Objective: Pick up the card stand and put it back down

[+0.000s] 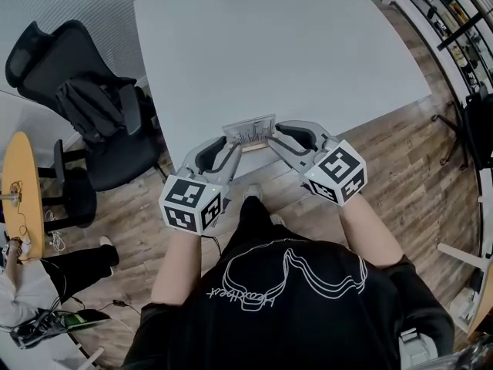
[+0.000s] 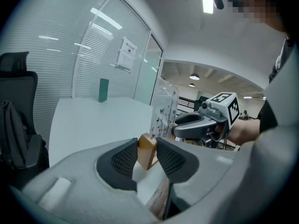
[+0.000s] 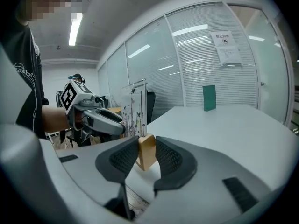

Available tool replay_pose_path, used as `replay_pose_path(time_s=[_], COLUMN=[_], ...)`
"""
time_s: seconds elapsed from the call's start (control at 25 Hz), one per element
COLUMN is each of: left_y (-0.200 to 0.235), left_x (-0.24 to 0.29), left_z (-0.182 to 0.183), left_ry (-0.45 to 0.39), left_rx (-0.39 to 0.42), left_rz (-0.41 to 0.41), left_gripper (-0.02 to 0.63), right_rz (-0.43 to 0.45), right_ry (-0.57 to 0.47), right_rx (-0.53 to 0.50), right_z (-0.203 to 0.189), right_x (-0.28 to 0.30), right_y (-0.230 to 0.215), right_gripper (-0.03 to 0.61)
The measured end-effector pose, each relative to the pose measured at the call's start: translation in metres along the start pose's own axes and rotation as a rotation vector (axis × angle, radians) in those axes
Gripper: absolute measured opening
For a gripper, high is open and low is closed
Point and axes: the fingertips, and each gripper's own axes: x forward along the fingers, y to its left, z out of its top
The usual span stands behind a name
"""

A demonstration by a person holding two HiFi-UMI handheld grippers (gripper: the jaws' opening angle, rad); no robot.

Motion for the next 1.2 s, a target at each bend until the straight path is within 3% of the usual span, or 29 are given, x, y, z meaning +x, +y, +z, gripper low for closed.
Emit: replay_pose_path(time_s=[0.56,1.2], left_y=[-0.077,-0.114], left_x=[-0.056,-0.095], left_z=[0.024,0.02], left_ry=[-0.062,-0.081], left_rx=[-0.005,-0.005], left_rz=[0.04,0.087], left_gripper=[0.133,0.133], right_rz=[0.018,0.04], right_ry=[-0.022,-0.036], right_rx=[-0.034,-0.057], right_z=[0.029,0.033], right_x=[-0.078,-0.111], right_y=[0.046,0.084], right_gripper=[0.117,0.115])
